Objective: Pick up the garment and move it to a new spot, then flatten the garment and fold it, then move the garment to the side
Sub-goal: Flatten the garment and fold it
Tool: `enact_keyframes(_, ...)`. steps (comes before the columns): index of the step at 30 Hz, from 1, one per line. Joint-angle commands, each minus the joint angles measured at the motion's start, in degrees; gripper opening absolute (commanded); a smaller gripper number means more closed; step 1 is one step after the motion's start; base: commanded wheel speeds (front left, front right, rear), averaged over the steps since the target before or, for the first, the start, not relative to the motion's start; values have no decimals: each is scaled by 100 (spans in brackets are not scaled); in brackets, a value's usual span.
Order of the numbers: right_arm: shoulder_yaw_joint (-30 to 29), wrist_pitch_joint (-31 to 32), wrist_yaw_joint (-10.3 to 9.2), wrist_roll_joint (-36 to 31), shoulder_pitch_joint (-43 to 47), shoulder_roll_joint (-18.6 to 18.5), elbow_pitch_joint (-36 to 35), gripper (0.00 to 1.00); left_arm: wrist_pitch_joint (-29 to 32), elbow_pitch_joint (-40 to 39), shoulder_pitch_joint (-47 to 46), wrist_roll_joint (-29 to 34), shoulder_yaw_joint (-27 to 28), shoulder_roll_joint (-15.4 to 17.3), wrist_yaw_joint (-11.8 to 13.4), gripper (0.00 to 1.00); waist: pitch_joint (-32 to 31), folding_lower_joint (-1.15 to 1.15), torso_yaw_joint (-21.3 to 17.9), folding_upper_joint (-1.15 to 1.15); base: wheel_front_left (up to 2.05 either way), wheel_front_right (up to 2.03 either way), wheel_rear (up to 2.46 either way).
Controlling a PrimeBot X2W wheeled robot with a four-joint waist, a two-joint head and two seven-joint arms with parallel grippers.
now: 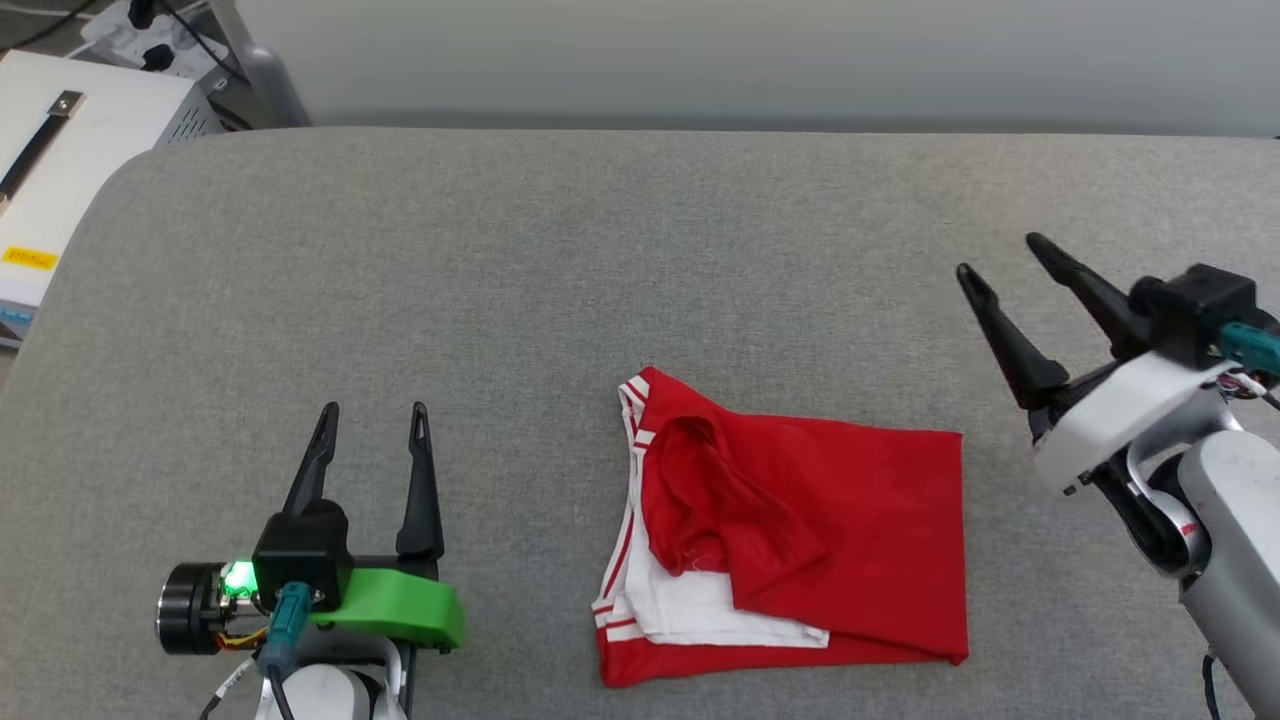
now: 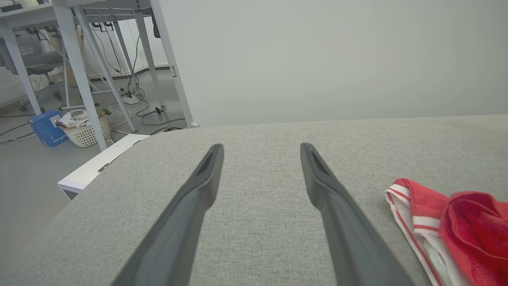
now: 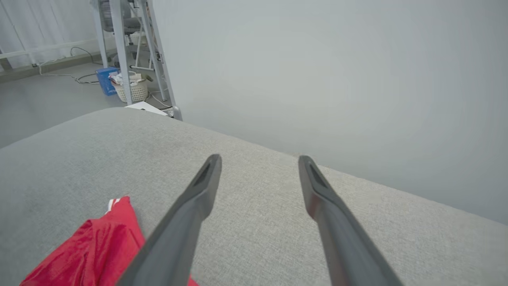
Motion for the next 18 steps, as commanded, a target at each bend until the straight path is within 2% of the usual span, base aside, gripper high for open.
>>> enact_keyframes(1, -328, -205, -5, -301, 238, 157, 37, 100, -34, -17, 117, 26, 30, 8, -21, 100, -190, 0, -198, 0, 0, 0, 0)
enact_keyframes(9, -2159, -523, -5, -1741, 1449, 1125, -478, 100, -34, -53, 309, 4, 91, 20, -75, 100, -397, 0, -330, 0, 0, 0, 0)
enact_keyframes(13, -2734, -533, -5, -2133, 2088, 1622, -898, 100, -34, -78, 408, 0, 65, 4, -103, 100, -463, 0, -314, 0, 0, 0, 0)
enact_keyframes(18, -3075, -535, -5, -2393, 2729, 2039, -1367, 100, -34, -114, 508, -27, 36, -27, -118, 100, -522, 0, -264, 0, 0, 0, 0)
